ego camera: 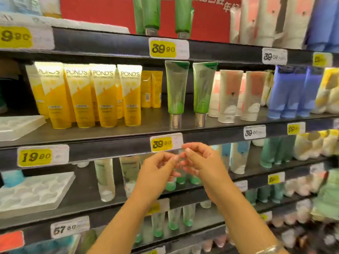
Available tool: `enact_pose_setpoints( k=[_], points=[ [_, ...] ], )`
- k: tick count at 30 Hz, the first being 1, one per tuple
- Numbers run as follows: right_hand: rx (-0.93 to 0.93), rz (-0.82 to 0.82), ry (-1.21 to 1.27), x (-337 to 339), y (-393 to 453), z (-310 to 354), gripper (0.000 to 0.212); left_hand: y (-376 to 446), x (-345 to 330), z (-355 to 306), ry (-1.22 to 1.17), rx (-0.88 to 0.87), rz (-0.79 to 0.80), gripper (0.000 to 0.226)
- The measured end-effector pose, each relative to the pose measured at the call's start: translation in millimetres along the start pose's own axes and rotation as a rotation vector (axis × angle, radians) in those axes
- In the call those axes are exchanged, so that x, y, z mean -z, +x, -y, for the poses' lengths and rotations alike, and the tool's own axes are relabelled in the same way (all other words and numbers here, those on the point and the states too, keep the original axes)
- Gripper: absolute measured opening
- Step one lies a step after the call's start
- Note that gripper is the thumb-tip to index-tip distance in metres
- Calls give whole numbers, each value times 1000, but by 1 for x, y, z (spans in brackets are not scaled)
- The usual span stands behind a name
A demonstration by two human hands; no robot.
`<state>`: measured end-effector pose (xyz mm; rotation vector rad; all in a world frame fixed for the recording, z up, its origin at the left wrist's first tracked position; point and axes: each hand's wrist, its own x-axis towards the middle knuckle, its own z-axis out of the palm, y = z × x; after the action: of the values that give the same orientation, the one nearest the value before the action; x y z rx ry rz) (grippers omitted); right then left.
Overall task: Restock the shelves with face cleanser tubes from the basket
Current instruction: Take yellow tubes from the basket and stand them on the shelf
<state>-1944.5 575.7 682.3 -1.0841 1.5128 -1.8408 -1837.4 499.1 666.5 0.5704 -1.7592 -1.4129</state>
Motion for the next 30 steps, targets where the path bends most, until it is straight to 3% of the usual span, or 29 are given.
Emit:
enact_pose_setpoints(
  k=[7,10,17,24,30],
  points=[
    [-537,-175,-80,149,-88,-95,10,-36,-123,91,77,333,237,15],
    [-702,-324,-88,225,-141,-131,22,-64,-187,129,113,470,344,22],
    [-967,-612,-18,375,-276,-201,26,-129,-327,198,109,758,506,21],
    [-1185,-948,170,458,-360,-271,20,-162,-411,273,251,1010,622,23],
    [-1319,-1113,193,499,-405,-371,31,-179,-475,373,456,983,838,12]
  ],
)
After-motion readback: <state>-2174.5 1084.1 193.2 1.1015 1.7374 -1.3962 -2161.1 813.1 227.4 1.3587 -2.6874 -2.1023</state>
